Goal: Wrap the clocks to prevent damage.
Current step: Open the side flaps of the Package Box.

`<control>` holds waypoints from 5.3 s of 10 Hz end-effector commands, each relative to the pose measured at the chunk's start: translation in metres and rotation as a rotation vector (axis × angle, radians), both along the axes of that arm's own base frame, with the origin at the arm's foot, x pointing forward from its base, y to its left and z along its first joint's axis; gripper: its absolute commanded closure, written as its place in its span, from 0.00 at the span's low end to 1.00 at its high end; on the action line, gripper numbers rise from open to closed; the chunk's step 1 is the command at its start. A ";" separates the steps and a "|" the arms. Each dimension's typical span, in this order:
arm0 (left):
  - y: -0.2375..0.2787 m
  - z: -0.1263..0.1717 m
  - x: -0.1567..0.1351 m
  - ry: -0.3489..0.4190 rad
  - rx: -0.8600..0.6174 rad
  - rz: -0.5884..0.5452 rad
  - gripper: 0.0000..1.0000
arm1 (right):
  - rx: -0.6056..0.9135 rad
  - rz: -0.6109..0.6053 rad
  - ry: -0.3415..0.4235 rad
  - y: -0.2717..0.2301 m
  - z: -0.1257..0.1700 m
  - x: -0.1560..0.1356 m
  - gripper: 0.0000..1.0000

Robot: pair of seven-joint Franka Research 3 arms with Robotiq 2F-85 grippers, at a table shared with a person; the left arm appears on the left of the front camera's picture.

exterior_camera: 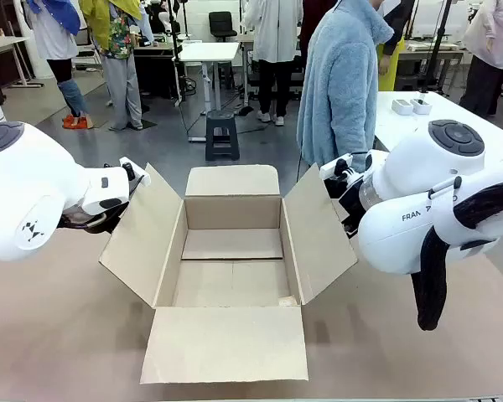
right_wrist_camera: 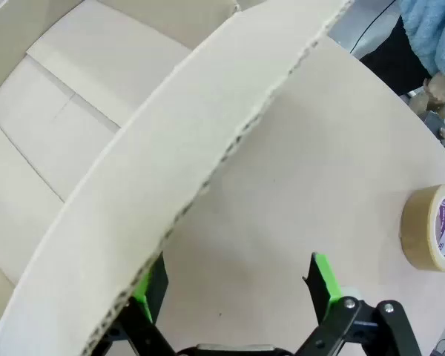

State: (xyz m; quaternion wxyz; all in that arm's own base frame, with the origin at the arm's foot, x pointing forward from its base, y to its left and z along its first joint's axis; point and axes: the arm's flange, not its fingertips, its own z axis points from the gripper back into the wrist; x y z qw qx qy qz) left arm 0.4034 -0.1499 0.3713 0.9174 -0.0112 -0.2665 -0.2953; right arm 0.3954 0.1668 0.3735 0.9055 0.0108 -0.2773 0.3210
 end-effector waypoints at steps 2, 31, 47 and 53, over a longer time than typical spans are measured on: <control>0.000 0.000 0.000 -0.001 0.000 -0.001 0.00 | 0.000 0.000 0.000 0.000 0.000 0.000 0.00; 0.051 0.251 0.035 0.091 -0.103 -0.552 0.00 | 0.490 0.418 -0.073 -0.063 0.262 -0.012 0.00; 0.162 0.262 0.006 -0.143 -0.450 -0.698 0.00 | 0.592 0.488 -0.117 -0.196 0.236 -0.013 0.00; 0.164 0.268 0.002 -0.145 -0.421 -0.671 0.59 | 0.523 0.461 -0.098 -0.193 0.236 -0.019 1.00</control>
